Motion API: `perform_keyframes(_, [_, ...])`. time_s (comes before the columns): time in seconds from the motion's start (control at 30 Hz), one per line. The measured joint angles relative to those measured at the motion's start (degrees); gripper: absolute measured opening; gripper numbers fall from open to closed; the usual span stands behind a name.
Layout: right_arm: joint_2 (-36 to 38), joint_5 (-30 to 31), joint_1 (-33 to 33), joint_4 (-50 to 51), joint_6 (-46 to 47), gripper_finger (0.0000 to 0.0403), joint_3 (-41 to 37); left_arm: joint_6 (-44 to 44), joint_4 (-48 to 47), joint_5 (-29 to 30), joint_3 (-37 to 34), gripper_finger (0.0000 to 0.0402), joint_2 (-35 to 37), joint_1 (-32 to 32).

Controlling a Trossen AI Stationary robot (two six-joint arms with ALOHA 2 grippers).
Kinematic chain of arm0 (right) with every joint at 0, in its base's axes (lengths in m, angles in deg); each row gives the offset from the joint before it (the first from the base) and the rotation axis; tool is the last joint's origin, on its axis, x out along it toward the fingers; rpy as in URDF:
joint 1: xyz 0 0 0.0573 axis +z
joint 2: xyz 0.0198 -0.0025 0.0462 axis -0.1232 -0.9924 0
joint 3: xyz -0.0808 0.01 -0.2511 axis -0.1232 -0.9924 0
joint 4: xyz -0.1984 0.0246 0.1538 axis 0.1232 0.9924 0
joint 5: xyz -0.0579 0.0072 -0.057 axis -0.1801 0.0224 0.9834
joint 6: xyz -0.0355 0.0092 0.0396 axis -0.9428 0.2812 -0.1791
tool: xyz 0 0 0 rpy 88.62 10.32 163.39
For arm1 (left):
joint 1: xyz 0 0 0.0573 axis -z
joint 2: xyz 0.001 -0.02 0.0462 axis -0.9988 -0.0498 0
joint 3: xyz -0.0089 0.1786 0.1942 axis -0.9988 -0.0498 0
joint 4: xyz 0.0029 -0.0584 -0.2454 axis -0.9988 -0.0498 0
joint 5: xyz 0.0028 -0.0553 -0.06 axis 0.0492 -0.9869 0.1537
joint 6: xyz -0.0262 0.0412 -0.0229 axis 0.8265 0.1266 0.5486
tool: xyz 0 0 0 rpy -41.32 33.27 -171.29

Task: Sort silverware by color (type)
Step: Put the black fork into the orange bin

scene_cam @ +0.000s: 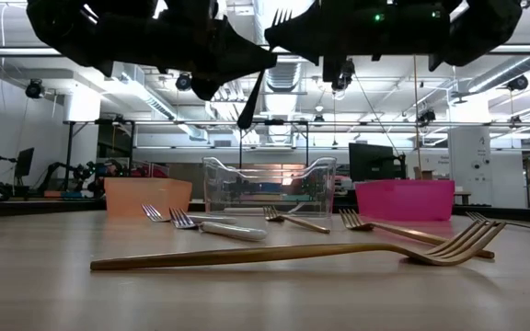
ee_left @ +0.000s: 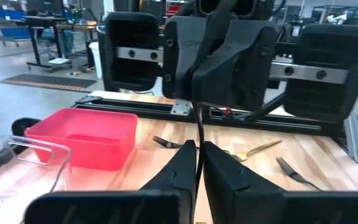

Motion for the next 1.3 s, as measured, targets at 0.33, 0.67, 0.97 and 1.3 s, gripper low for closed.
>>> perform_keyframes(0.33, [0.1,10.7,0.0,-0.2,2.5,0.0008,0.0,-5.4,-1.8,9.0,0.0,0.013,0.0,-0.2])
perform_keyframes(0.67, [0.1,20.9,0.1,0.5,3.5,0.0008,0.0,-11.7,-2.3,17.8,2.7,0.0209,-0.5,-0.5])
perform_keyframes(0.97, [0.1,21.1,0.3,0.6,3.5,0.0008,0.0,-11.4,-2.8,18.8,8.9,0.0192,-6.9,-0.5])
perform_keyframes(1.3, [0.2,21.0,0.3,0.7,3.5,0.0008,0.0,-11.3,-3.0,20.4,11.0,0.0108,-8.3,-0.5])
